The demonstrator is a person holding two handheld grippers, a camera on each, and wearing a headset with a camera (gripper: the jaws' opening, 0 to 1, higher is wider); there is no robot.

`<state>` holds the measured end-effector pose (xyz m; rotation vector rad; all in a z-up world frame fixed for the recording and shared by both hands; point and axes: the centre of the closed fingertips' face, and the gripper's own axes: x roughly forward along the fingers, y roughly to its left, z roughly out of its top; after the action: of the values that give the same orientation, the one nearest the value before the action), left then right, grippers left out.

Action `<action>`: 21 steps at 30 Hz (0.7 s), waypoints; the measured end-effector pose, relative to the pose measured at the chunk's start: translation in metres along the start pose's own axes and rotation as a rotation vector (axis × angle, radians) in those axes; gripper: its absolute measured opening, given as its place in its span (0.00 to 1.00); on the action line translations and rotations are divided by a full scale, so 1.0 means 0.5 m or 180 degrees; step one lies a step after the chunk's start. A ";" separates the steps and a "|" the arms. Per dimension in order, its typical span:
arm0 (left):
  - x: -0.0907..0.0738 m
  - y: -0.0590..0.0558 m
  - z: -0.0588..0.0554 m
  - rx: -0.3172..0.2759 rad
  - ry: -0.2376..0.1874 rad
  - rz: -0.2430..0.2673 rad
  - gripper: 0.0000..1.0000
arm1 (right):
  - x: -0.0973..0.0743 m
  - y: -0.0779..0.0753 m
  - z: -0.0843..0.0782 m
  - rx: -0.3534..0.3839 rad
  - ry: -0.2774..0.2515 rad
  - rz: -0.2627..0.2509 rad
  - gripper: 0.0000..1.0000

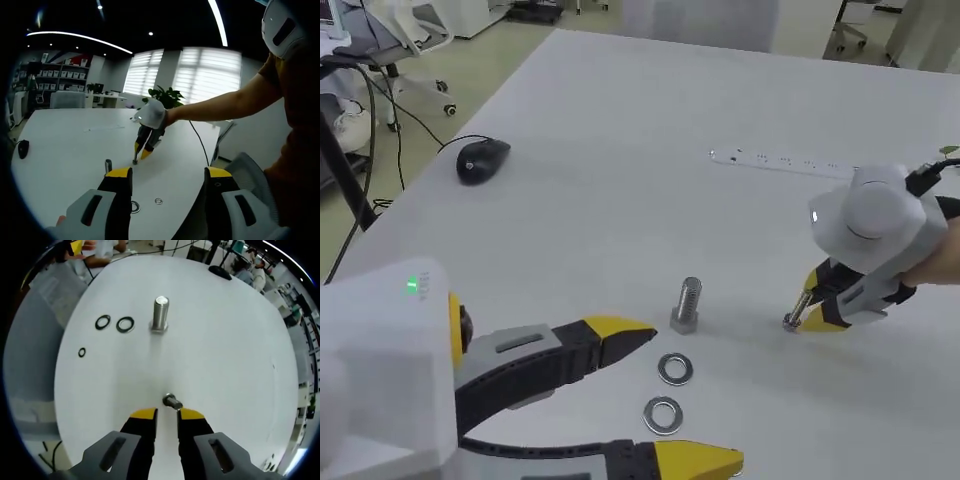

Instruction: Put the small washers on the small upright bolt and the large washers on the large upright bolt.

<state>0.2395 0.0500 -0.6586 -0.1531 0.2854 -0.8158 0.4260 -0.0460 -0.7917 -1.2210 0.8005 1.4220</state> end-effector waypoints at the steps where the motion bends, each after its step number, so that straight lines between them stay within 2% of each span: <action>1: -0.001 -0.003 0.001 0.0006 0.0002 -0.0007 0.57 | -0.004 0.002 -0.003 0.0003 0.0006 -0.0005 0.16; 5: -0.004 -0.014 0.004 0.0040 0.0001 -0.0021 0.57 | -0.022 0.011 -0.015 0.0061 0.0027 -0.0048 0.16; 11: -0.011 -0.032 0.006 0.0090 -0.0007 -0.0039 0.57 | -0.034 0.046 -0.009 0.0081 0.0004 -0.0037 0.16; 18: -0.026 -0.045 0.014 0.0156 -0.0048 -0.0026 0.57 | -0.037 0.087 0.027 0.0072 -0.0107 0.0020 0.16; 21: -0.031 -0.046 0.016 0.0183 -0.0056 -0.0011 0.57 | -0.034 0.126 0.058 0.0080 -0.0271 0.0114 0.16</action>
<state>0.2158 0.0460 -0.6423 -0.1069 0.2449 -0.8250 0.3567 -0.0379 -0.7768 -1.1244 0.7827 1.4789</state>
